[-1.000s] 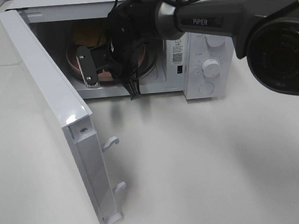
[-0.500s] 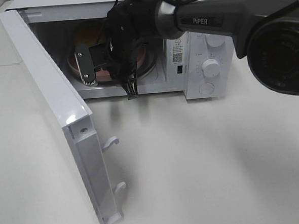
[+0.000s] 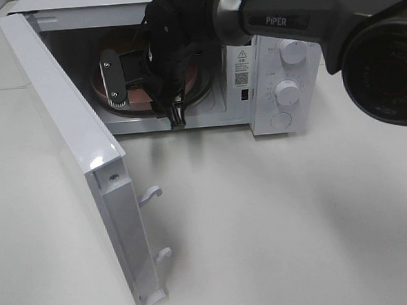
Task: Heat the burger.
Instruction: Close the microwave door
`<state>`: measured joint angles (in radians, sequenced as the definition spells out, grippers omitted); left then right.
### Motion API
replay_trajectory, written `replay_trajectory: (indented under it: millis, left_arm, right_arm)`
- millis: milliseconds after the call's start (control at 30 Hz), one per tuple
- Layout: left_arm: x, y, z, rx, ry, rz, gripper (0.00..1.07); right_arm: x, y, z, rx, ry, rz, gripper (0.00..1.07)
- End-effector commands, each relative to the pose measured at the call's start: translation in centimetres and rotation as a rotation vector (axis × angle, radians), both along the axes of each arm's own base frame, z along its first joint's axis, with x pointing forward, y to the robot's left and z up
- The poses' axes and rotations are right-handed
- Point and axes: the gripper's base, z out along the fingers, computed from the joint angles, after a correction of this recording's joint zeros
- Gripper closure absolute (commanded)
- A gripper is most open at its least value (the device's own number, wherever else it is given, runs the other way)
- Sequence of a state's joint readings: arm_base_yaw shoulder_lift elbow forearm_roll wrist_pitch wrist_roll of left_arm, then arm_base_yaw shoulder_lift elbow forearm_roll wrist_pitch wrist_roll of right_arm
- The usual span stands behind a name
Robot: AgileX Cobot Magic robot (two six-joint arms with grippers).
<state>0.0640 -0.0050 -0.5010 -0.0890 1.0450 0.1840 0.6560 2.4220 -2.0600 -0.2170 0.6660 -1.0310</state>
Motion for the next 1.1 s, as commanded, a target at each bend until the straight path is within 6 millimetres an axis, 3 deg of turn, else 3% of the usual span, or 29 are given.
replay_trajectory:
  millis: [33, 733, 1100]
  left_arm:
    - [-0.2, 0.0, 0.0, -0.006, -0.027, 0.003, 0.07]
    - [-0.2, 0.0, 0.0, -0.006, -0.027, 0.003, 0.07]
    - [-0.2, 0.0, 0.0, -0.006, -0.027, 0.003, 0.07]
  right_arm:
    - [-0.2, -0.4, 1.3, 0.008, 0.022, -0.042, 0.39]
    - [-1.8, -0.8, 2.0, -0.039, 0.169, -0.007, 0.39]
    - [-2.6, -1.5, 3.5, -0.075, 0.217, -0.023, 0.39]
